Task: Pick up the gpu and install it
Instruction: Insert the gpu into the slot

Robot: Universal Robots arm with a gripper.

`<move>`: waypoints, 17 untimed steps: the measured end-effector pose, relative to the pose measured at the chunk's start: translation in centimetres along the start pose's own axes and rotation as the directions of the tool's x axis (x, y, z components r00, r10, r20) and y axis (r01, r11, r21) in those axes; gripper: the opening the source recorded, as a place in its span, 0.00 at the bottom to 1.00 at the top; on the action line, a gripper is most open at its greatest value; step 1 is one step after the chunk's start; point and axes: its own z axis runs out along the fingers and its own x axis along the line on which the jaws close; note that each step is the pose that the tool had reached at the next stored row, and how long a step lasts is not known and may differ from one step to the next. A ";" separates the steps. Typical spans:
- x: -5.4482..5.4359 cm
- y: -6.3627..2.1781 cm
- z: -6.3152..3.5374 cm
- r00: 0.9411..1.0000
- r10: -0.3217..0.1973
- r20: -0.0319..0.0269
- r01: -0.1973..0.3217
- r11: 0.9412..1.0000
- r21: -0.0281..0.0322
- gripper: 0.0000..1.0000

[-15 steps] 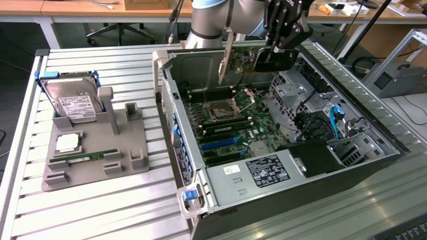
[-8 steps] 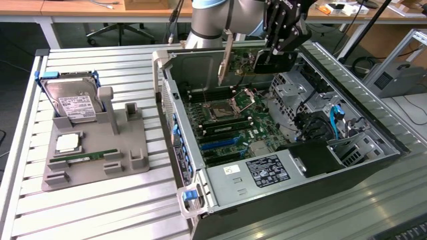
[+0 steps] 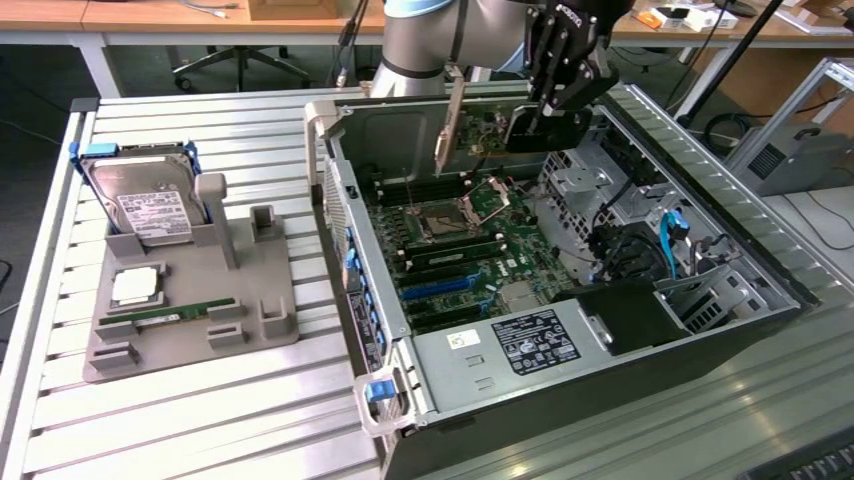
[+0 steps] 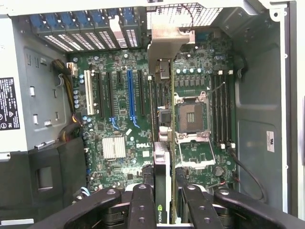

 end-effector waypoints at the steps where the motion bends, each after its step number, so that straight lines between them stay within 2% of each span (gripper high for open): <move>1: 0.0 0.00 0.01 1.000 0.000 0.000 0.000 1.000 0.000 0.27; 17: 0.0 0.00 0.07 1.000 0.000 0.000 0.000 1.000 0.000 0.27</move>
